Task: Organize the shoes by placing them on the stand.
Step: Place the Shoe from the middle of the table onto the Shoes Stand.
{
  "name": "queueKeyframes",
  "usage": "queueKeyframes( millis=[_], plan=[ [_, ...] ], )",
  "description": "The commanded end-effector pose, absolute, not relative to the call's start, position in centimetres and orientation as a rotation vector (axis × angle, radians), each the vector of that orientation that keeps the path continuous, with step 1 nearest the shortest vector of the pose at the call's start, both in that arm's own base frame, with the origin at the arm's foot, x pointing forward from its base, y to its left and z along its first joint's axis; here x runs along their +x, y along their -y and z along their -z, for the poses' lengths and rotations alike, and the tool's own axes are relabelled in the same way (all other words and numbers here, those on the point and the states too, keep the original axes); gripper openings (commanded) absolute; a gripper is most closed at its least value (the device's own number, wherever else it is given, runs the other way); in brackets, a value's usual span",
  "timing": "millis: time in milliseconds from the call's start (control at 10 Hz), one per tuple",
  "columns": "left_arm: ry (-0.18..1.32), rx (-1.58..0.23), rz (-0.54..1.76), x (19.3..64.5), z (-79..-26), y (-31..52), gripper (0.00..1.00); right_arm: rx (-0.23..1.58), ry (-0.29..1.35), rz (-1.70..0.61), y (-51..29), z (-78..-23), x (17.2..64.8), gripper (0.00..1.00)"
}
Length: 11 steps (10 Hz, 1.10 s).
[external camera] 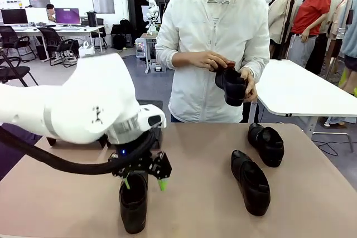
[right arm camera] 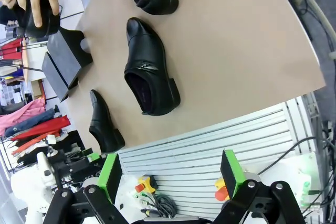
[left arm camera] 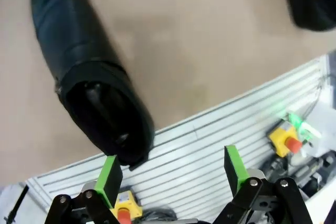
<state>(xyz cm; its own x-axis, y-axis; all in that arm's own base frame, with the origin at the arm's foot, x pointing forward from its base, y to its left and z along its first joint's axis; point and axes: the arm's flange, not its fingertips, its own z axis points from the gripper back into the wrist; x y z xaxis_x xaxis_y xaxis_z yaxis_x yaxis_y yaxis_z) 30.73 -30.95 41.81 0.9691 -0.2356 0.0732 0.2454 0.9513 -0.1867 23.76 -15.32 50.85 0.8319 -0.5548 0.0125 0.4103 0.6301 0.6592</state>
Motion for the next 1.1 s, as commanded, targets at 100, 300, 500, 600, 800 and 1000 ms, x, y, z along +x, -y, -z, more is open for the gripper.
queueKeyframes(
  millis=[100, 300, 500, 600, 800, 1000],
  plan=[
    [0.052, -0.122, 0.148, 30.6, -38.5, 31.7, 1.0, 0.682, 0.229, 0.536, 15.7, -51.0, 23.5, 1.0],
    [0.08, -0.136, 0.156, 30.9, -36.3, 32.3, 1.0, 0.682, 0.229, 0.536, 15.7, -51.0, 23.5, 1.0],
    [0.117, -0.115, 0.141, 31.7, -34.9, 32.7, 1.0, 0.682, 0.229, 0.536, 15.7, -51.0, 23.5, 1.0],
    [0.104, -0.095, 0.129, 32.0, -34.4, 32.9, 1.0, 0.682, 0.229, 0.536, 15.7, -51.0, 23.5, 1.0],
    [0.088, -0.087, 0.13, 32.5, -33.7, 32.9, 1.0, 0.682, 0.229, 0.536, 15.7, -51.0, 23.5, 1.0],
    [0.11, -0.093, 0.131, 32.7, -33.6, 32.9, 1.0, 0.682, 0.229, 0.536, 15.7, -51.0, 23.5, 1.0]
  ],
)
